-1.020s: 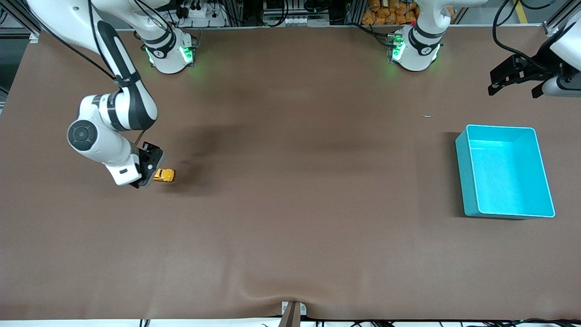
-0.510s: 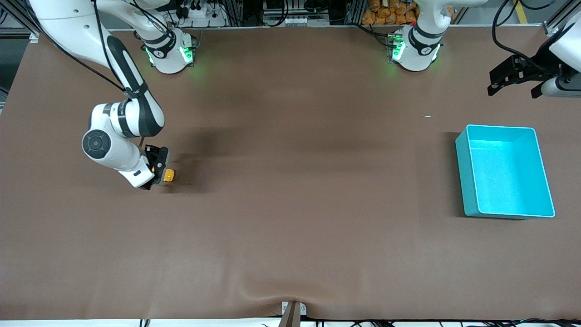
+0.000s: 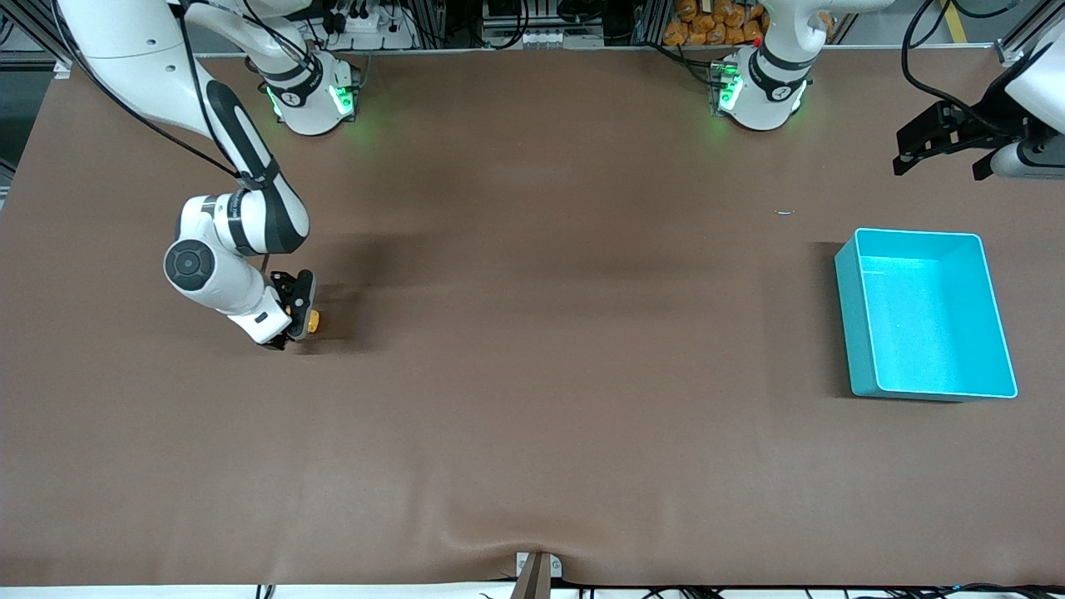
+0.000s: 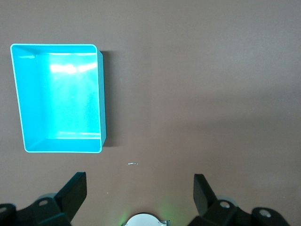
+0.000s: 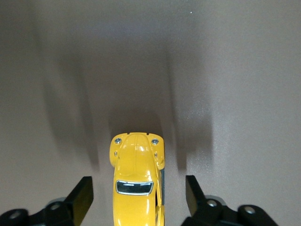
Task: Wind and store yellow beetle car
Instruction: 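Close the right gripper on the yellow car's body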
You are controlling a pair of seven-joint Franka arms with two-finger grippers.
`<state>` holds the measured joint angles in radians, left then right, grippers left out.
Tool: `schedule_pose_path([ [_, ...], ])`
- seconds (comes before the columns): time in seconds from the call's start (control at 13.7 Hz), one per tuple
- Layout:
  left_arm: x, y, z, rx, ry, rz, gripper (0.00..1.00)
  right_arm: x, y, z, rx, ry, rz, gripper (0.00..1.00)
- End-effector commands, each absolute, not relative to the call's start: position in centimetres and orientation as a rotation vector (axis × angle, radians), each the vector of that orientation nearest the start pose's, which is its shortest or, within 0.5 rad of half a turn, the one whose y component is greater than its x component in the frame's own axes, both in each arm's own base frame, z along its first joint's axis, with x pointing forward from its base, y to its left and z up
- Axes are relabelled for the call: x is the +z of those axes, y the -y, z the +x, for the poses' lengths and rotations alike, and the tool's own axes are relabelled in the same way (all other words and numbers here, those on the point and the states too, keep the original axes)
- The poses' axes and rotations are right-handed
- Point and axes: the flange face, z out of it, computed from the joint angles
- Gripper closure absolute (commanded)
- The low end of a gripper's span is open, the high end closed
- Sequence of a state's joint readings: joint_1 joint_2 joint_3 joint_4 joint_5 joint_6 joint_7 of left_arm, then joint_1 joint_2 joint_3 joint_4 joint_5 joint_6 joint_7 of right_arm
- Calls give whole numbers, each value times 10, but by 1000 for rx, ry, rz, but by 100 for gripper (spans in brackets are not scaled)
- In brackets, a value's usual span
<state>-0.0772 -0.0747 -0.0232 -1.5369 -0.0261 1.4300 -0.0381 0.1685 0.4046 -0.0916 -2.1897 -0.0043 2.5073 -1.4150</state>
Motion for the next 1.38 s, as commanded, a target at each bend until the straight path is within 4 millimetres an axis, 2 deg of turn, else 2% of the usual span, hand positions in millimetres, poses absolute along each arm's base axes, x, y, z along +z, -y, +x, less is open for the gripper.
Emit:
schedule_pose_path([
  [0.0, 670, 56, 512, 32, -114, -3142, 0, 193, -37, 547, 143, 2173, -2244, 22],
  [0.44, 670, 55, 512, 30, -118, -3125, 0, 192, -25, 541, 164, 2164, -2229, 36],
  [0.73, 670, 58, 512, 30, -122, -3124, 0, 192, -25, 540, 167, 2164, -2226, 51],
  [0.87, 670, 58, 512, 27, -122, -3124, 0, 192, -25, 540, 165, 2166, -2225, 54],
  [1.17, 670, 58, 512, 30, -122, -3124, 0, 191, -25, 540, 167, 2165, -2224, 69],
  [1.31, 669, 58, 512, 32, -122, -3124, 0, 191, -25, 540, 167, 2165, -2224, 72],
])
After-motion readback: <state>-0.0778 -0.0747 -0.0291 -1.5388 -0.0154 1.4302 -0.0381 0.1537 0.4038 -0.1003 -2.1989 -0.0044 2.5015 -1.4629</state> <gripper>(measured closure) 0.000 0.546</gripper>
